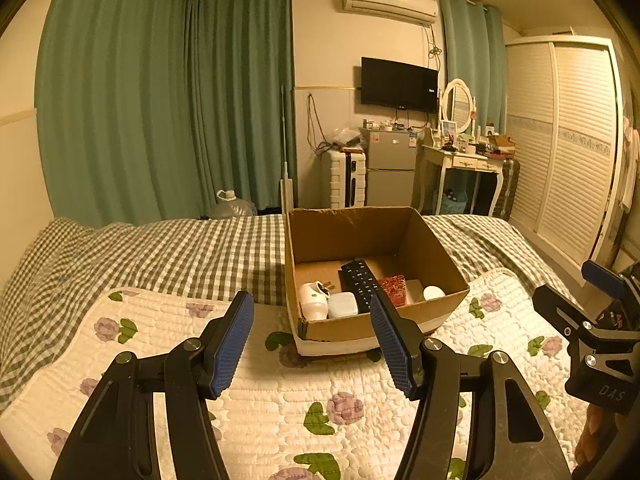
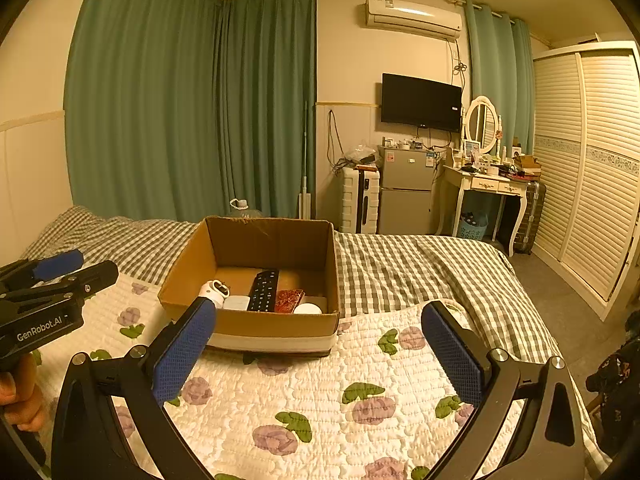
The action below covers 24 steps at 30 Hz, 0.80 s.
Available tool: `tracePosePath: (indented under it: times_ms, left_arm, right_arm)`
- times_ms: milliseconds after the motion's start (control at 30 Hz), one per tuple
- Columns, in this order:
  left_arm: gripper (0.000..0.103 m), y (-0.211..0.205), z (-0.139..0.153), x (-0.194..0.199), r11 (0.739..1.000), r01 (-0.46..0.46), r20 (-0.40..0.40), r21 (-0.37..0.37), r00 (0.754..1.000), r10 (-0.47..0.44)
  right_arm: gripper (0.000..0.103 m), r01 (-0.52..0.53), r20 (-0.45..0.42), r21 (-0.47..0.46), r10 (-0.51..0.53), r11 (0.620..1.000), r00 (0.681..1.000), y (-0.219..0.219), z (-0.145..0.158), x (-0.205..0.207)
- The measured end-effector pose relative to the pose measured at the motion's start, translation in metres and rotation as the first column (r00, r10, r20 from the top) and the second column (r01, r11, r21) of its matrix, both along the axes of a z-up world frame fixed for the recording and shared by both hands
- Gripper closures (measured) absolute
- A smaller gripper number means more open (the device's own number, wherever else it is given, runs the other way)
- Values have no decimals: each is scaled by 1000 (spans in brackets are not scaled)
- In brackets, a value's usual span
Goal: Organize rigid objects
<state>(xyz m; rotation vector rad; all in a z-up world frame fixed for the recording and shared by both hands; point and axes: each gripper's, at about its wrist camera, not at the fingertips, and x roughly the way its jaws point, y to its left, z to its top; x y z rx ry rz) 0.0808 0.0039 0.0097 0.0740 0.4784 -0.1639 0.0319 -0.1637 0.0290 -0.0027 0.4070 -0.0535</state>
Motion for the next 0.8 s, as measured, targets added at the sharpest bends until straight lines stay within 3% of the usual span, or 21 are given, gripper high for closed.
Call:
tracePosePath:
  times_ms: [800]
  left_arm:
    - [40,0,-2,1,1000,1,4,13,1000,-1]
  right_arm:
    - [0,-1,-8,0,1,1000,1000,0,-4,1]
